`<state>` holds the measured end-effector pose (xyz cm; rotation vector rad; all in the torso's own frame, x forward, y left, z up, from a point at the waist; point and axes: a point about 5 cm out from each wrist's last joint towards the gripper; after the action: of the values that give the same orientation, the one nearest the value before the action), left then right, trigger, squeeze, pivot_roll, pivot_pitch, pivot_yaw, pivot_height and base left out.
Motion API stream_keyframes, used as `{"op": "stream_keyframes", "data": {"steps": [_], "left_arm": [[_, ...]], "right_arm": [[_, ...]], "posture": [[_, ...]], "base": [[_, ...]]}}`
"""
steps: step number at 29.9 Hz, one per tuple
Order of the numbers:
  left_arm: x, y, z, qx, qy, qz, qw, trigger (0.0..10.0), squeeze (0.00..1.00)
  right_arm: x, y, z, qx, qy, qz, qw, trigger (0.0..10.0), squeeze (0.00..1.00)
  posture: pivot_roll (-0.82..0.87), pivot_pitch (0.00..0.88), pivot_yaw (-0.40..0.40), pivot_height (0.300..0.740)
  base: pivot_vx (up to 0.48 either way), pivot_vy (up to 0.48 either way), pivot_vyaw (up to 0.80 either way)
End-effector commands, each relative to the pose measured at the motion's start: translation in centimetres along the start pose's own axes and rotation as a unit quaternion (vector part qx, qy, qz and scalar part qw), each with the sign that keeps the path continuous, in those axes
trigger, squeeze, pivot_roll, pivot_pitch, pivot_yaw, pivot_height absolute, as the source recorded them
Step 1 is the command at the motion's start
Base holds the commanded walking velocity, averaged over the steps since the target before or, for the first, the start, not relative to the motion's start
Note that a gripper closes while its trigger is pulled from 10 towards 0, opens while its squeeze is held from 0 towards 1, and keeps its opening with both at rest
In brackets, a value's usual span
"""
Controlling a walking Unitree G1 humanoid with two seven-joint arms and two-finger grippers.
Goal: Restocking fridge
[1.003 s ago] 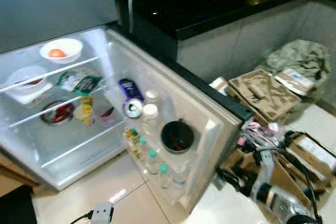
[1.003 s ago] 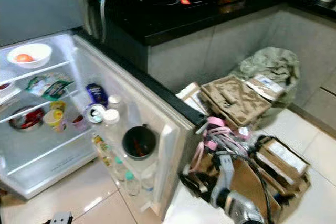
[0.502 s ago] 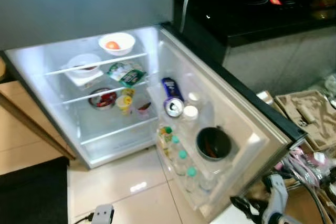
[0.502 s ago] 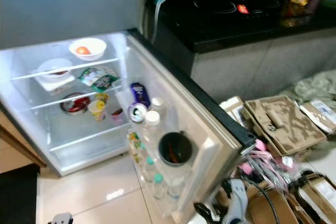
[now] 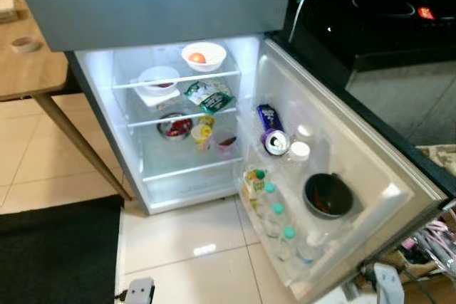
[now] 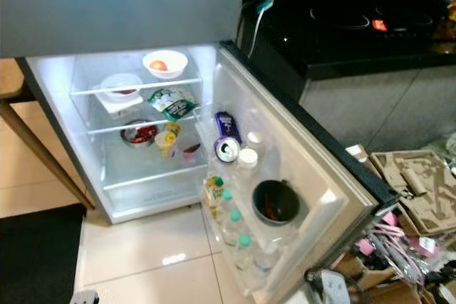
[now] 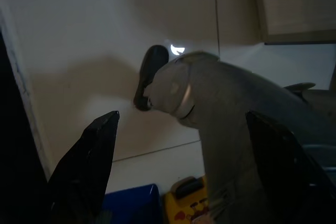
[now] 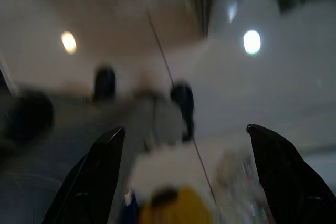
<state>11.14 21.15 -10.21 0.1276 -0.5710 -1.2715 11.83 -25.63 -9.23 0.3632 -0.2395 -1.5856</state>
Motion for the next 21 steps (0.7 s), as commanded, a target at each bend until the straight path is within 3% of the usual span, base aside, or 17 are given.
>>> {"op": "stream_keyframes", "data": {"steps": [1,3,8,9,11,12,13,15,16,19,21], "left_arm": [[0.1,-1.4,0.1,-0.03,-0.002,0.002,1.0,10.0,0.0],[0.1,-1.4,0.1,-0.031,-0.002,0.001,1.0,10.0,0.0],[0.1,-1.4,0.1,-0.03,-0.002,0.001,1.0,10.0,0.0],[0.1,-1.4,0.1,-0.03,-0.002,0.001,1.0,10.0,0.0],[0.1,-1.4,0.1,-0.031,-0.003,0.0,1.0,10.0,0.0],[0.1,-1.4,0.1,-0.031,-0.003,0.0,1.0,10.0,0.0],[0.1,-1.4,0.1,-0.031,-0.003,-0.001,1.0,10.0,0.0],[0.1,-1.4,0.1,-0.031,-0.003,-0.001,1.0,10.0,0.0],[0.1,-1.4,0.1,-0.031,-0.003,-0.001,1.0,10.0,0.0],[0.1,-1.4,0.1,-0.031,-0.003,-0.001,1.0,10.0,0.0],[0.1,-1.4,0.1,-0.031,-0.003,-0.001,1.0,10.0,0.0]], "right_arm": [[1.7,-1.3,0.6,-0.038,-0.055,-0.003,0.998,10.0,0.0],[1.9,-1.5,0.7,-0.044,-0.067,-0.006,0.997,10.0,0.0],[5.2,-1.9,2.2,-0.044,-0.197,-0.036,0.979,10.0,0.0],[5.2,-1.9,2.2,-0.044,-0.197,-0.036,0.979,10.0,0.0],[7.3,0.2,3.1,0.024,-0.259,-0.091,0.961,10.0,0.0],[7.3,0.2,3.1,0.024,-0.259,-0.091,0.961,10.0,0.0],[7.9,2.1,3.5,0.083,-0.263,-0.129,0.953,10.0,0.0],[8.4,3.8,3.8,0.132,-0.262,-0.153,0.944,10.0,0.0],[8.9,5.8,4.3,0.184,-0.255,-0.182,0.932,10.0,0.0],[9.1,6.9,4.7,0.216,-0.246,-0.205,0.923,10.0,0.0],[9.1,9.3,5.1,0.269,-0.219,-0.222,0.911,10.0,0.0]], "posture": [[0.04,0.044,-0.061,0.74],[0.04,0.044,-0.061,0.74],[0.04,0.044,-0.061,0.74],[0.04,0.044,-0.061,0.74],[0.04,0.044,-0.061,0.74],[0.04,0.044,-0.061,0.74],[0.04,0.046,-0.058,0.74],[0.04,0.046,-0.058,0.74],[0.04,0.046,-0.058,0.74],[0.04,0.046,-0.058,0.74],[0.04,0.042,-0.059,0.74]], "base": [[0.0,0.0,0.0],[0.0,0.0,0.0],[0.0,0.0,0.0],[0.0,0.0,0.0],[0.0,0.0,0.0],[0.0,0.0,0.0],[0.0,0.0,0.0],[0.0,0.0,0.0],[0.0,0.0,0.0],[0.0,0.0,0.0],[0.0,0.0,0.0]]}}
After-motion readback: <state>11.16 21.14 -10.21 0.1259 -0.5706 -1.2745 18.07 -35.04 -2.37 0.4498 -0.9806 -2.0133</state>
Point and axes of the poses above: a point about 5 cm out from each wrist's last joint towards the gripper, its own z axis pointing back from the gripper into the wrist, its own y axis along the axis of the wrist's last joint, x = y × z, and after that the axes turned 7 degrees about z, right-handed
